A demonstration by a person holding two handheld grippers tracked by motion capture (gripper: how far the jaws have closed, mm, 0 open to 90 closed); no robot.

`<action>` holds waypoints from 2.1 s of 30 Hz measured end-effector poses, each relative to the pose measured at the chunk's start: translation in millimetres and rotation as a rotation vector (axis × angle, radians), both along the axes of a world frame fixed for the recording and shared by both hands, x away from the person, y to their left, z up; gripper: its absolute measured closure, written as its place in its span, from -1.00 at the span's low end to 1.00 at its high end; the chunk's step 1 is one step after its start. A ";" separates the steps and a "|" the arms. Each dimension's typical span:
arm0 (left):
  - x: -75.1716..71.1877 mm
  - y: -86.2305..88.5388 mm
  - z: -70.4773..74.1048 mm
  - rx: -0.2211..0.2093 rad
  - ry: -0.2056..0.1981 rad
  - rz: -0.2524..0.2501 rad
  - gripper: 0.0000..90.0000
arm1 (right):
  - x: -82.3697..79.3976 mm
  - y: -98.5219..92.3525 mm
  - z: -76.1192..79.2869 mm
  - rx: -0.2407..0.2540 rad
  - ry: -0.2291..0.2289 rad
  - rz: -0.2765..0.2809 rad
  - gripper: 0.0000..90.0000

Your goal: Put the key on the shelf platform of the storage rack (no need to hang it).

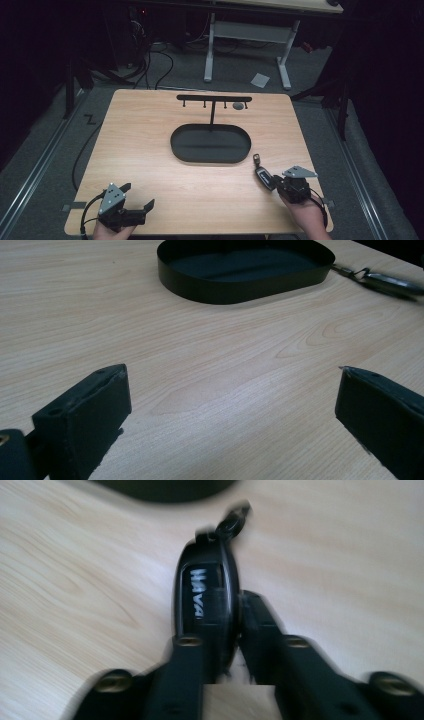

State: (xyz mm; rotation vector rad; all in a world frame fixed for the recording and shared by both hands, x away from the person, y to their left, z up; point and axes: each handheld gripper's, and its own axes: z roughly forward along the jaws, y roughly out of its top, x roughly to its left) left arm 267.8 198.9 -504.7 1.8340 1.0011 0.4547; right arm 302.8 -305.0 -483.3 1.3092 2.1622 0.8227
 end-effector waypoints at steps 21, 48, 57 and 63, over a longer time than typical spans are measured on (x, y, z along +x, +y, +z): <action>-3.6 0.2 2.5 0.004 -0.013 -0.006 -0.95 | 27.9 45.6 -22.7 0.010 0.123 -0.070 -0.48; -3.9 -1.8 4.4 -0.005 -0.019 -0.018 -0.95 | 30.1 33.7 -5.4 -0.010 0.112 -0.051 0.81; -3.6 -2.8 3.6 -0.005 -0.017 -0.023 -0.95 | 32.0 46.4 -8.9 0.034 0.128 -0.037 0.13; -4.7 -4.4 4.0 0.002 -0.021 -0.030 -0.95 | 39.0 66.9 -24.3 0.024 0.140 -0.141 -0.51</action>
